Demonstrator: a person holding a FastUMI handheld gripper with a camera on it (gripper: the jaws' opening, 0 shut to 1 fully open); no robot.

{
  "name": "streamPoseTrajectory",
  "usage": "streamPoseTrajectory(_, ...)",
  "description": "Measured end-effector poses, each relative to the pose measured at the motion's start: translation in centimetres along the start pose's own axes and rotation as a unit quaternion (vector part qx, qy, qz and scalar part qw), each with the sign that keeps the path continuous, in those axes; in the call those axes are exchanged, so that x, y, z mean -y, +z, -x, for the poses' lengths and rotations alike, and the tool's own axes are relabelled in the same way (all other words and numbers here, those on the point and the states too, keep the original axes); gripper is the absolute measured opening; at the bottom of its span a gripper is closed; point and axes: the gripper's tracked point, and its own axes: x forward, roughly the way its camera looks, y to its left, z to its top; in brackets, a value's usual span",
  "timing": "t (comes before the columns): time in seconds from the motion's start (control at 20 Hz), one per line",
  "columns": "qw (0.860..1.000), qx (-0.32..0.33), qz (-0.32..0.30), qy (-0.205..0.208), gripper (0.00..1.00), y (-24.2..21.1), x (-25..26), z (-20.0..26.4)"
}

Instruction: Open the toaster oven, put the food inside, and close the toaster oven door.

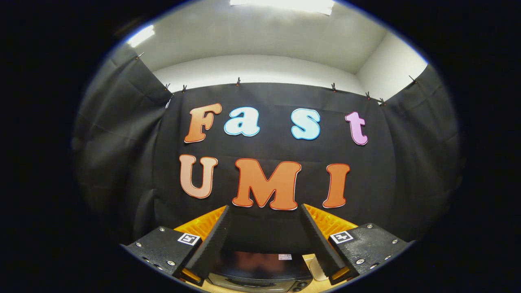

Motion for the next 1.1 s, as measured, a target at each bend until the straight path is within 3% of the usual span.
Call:
streamPoseTrajectory(0.55,0.998,-0.043,-0.048,-0.025,1.00,-3.0,5.6,-2.0)
streamPoseTrajectory(0.8,0.993,-0.100,-0.057,-0.027,1.00,-8.1,5.6,-1.6)
streamPoseTrajectory(1.1,0.979,-0.188,-0.079,-0.002,1.00,-15.0,2.3,-0.9)
